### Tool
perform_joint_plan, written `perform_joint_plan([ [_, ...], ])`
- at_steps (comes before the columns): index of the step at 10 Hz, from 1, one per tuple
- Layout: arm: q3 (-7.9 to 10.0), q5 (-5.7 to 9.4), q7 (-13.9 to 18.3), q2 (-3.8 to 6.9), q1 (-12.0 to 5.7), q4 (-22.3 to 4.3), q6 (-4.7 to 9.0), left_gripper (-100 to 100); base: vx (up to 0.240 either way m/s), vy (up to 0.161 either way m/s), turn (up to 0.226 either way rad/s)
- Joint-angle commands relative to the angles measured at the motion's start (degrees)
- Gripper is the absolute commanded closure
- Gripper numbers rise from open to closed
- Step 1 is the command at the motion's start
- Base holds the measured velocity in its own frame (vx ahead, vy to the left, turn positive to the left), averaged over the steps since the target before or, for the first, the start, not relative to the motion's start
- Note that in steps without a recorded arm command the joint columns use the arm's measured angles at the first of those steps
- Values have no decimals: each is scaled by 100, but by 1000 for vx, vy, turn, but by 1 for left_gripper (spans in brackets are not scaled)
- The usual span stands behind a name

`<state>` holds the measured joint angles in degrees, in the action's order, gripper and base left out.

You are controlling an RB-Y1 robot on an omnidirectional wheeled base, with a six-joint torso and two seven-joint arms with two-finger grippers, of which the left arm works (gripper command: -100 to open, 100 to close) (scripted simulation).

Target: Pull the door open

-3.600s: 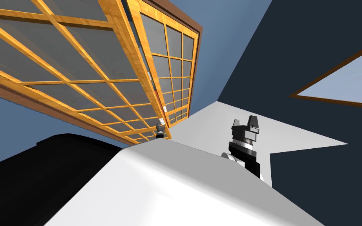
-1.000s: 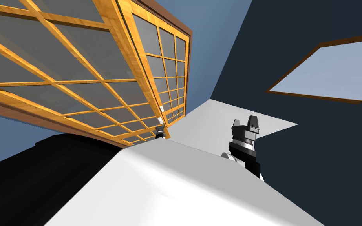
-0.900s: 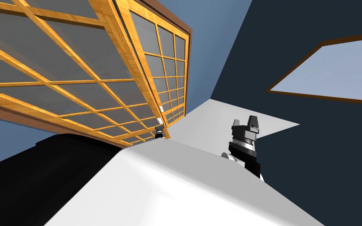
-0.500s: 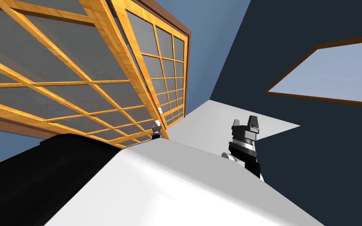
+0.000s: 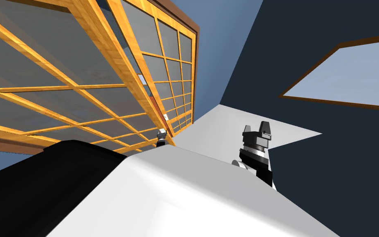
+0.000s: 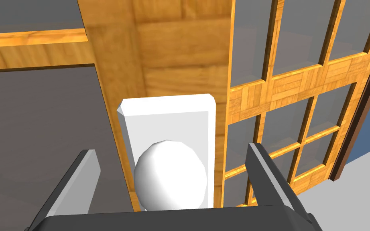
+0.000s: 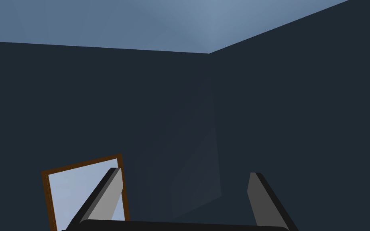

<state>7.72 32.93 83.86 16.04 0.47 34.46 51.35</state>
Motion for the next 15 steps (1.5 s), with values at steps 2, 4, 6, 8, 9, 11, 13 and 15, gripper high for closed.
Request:
perform_joint_plan([
  [2,0,0,-28,-9,-4,17,-15,100,-17,-1,-1],
  [4,0,0,-28,-9,-4,17,-15,100,-7,1,-7],
  [6,0,0,-28,-9,-4,17,-15,100,0,0,0],
  [8,-112,-65,59,12,5,62,-38,100,-162,20,-63],
  [9,-174,-100,110,23,12,87,-49,100,-195,-19,-64],
  [11,-315,-181,224,48,26,145,-72,100,-208,-23,-52],
  [13,-457,-262,340,74,40,204,-95,100,-193,-36,-49],
  [15,-574,-328,435,95,52,252,-114,100,-209,1,-50],
])
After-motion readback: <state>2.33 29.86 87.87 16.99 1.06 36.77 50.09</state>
